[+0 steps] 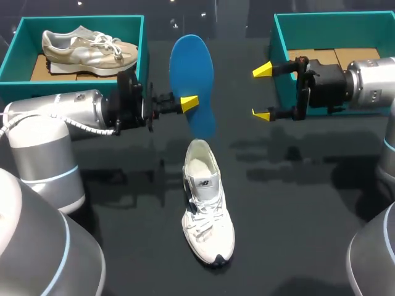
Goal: Take the shoe out of the shoebox, open the shoe tongue, remove and reinsert the insole, then place the shoe into the shoebox
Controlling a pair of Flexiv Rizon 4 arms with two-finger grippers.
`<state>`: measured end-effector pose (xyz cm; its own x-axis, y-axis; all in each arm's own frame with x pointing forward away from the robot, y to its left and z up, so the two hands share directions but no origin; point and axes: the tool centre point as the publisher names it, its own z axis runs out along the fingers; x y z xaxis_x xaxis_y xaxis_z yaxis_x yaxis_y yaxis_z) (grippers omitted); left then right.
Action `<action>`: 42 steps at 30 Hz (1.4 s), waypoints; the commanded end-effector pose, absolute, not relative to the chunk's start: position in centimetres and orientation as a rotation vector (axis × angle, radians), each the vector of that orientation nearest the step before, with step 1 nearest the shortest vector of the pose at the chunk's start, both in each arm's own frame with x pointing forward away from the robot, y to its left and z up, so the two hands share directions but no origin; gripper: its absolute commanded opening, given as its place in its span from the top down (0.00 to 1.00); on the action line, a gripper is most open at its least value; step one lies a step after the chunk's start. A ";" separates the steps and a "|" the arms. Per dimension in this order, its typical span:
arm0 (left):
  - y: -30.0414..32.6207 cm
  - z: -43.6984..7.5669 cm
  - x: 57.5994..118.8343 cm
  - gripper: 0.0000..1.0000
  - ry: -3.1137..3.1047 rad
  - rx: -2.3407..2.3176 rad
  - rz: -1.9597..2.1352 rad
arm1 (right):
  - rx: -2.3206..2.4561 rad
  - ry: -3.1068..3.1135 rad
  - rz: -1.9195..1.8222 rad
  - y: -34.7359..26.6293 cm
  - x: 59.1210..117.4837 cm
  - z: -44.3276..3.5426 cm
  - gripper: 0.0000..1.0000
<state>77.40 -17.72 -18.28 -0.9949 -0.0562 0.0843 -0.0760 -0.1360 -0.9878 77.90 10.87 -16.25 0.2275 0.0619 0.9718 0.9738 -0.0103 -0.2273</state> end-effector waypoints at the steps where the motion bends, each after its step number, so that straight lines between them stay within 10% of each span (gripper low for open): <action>1: -17.4 -17.5 77.4 1.00 -2.112 0.029 2.419 | -1.359 -1.081 -1.008 11.0 77.9 -16.3 0.00; 42: -16.2 -13.1 78.5 1.00 -2.566 -1.327 2.553 | -1.359 -1.081 -1.008 11.0 77.9 -16.3 0.00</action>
